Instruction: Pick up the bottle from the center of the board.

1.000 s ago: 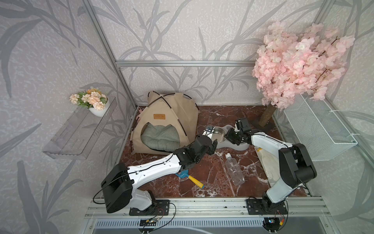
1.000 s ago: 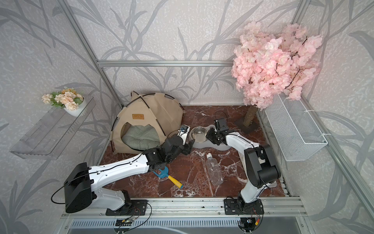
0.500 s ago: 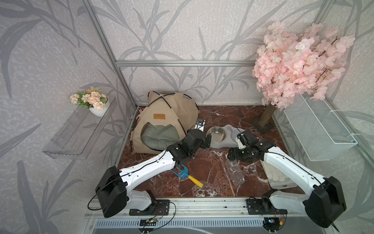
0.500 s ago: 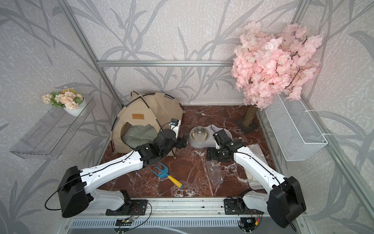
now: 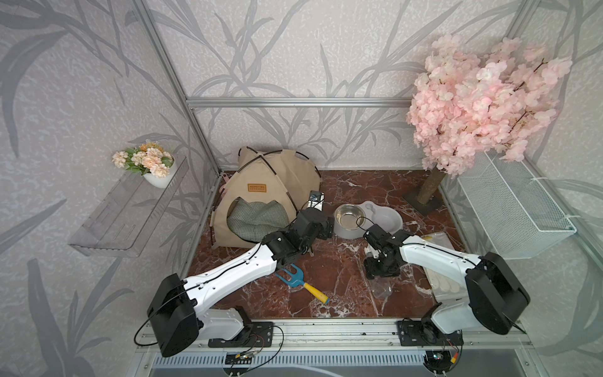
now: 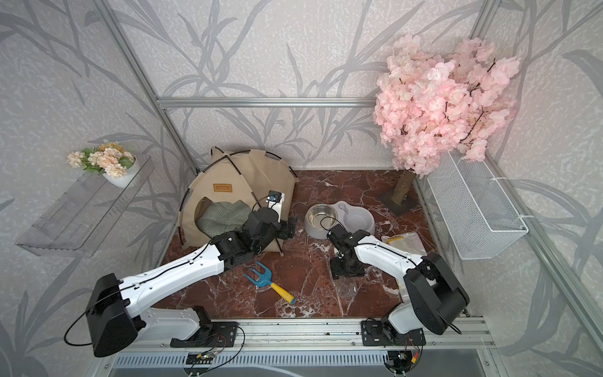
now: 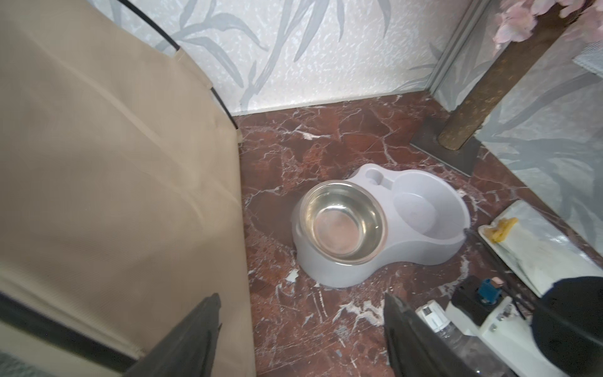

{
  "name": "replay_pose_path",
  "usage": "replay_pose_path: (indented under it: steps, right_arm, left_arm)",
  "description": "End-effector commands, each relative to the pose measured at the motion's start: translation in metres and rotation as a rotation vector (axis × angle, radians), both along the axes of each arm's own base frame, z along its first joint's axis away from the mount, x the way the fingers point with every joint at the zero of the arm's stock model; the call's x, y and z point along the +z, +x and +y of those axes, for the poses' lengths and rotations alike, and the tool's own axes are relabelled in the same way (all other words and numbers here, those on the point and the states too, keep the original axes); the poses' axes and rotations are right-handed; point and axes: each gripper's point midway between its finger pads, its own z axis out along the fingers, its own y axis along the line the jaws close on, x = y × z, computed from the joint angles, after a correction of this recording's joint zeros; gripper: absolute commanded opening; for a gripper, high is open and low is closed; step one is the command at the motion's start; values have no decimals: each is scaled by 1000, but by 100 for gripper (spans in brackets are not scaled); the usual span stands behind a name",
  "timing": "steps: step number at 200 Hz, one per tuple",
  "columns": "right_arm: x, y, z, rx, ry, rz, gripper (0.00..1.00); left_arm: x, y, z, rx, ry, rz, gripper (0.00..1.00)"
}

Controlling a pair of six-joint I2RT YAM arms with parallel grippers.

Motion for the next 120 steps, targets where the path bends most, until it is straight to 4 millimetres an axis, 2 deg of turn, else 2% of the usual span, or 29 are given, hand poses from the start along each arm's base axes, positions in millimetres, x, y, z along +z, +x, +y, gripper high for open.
replay_pose_path:
  steps: [1,30,49,70,87,100,120]
  right_arm:
    - [12,14,8,64,50,-131,57]
    - [55,28,27,195,155,-359,44]
    - [89,36,49,331,224,-556,41]
    - [122,39,73,498,283,-772,38]
    - [143,44,85,571,302,-908,37]
    - [150,48,88,600,287,-958,36]
    - [156,54,94,642,248,-1002,34]
  left_arm:
    - [23,3,21,67,88,-34,81]
    - [53,2,28,37,77,-46,81]
    - [66,-2,21,-62,14,2,77]
    - [67,-12,5,-184,-57,113,69]
    - [63,-28,-18,-293,-141,216,68]
    - [63,-40,-31,-356,-223,268,71]
    - [63,-53,-38,-396,-347,300,76]
